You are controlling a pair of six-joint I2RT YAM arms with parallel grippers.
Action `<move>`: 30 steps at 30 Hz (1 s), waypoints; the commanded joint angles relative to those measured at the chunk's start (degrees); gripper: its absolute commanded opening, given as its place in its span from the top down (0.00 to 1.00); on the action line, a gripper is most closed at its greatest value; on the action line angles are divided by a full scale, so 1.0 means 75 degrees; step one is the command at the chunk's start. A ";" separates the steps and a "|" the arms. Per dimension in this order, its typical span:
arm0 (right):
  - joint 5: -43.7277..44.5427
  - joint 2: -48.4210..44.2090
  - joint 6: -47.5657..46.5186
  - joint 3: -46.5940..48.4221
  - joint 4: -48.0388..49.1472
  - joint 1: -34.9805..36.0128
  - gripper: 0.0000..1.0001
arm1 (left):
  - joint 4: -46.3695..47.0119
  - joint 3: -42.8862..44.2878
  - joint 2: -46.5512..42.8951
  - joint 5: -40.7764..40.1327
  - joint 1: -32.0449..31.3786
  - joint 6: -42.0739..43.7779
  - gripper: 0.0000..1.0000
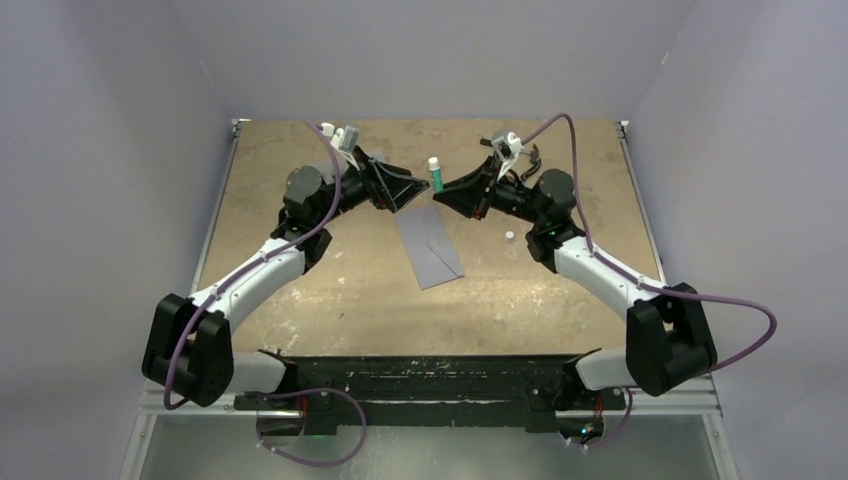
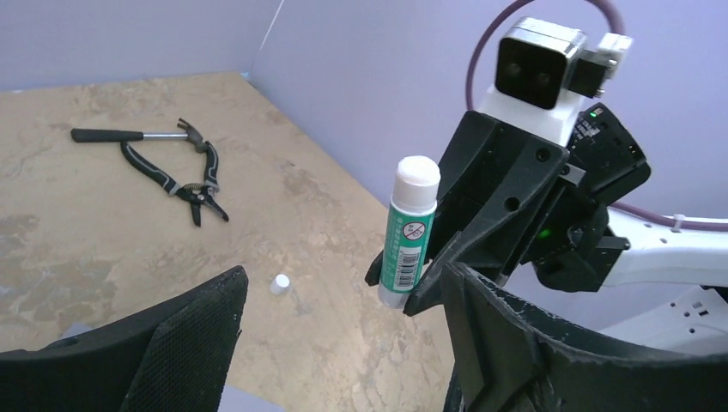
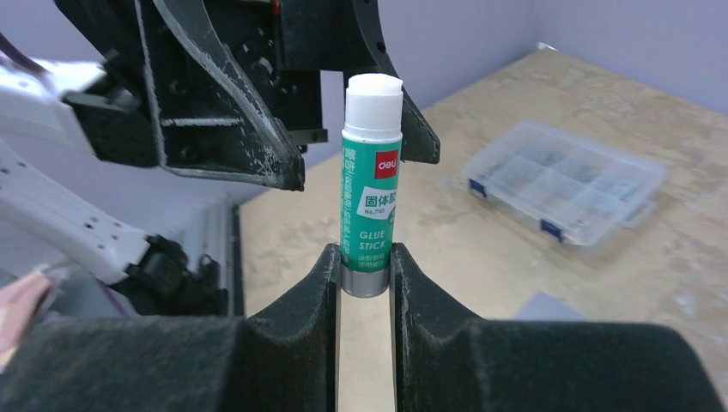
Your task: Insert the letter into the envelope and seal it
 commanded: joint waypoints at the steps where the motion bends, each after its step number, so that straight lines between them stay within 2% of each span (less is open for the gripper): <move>1: 0.0131 -0.0204 0.1986 -0.0399 0.2487 0.0169 0.89 | 0.0978 -0.0392 -0.0349 0.0225 -0.0079 -0.0165 0.19; 8: -0.0067 0.0004 0.2154 -0.0479 0.2778 0.0454 0.88 | 0.3263 -0.0981 0.0187 0.0672 -0.0179 -0.1772 0.22; 15: -0.0350 0.0119 0.2105 -0.0408 0.2636 0.0504 0.87 | 0.4808 -0.0987 0.0564 0.1036 -0.0179 -0.2615 0.25; 19: -0.0438 0.0202 0.2036 -0.0382 0.2525 0.0516 0.87 | 0.4813 -0.0937 0.0631 0.1071 -0.0179 -0.2632 0.26; 21: -0.0528 0.0250 0.2018 -0.0369 0.2526 0.0526 0.88 | 0.4751 -0.0917 0.0678 0.1019 -0.0179 -0.2624 0.31; 26: -0.0964 0.0320 0.1908 -0.0345 0.2611 0.0539 0.88 | 0.4498 -0.0824 0.0812 0.0977 -0.0179 -0.2630 0.51; 30: -0.1328 0.0391 0.1675 -0.0194 0.2414 0.0536 0.88 | 0.3995 -0.0686 0.0807 0.1154 -0.0179 -0.2484 0.55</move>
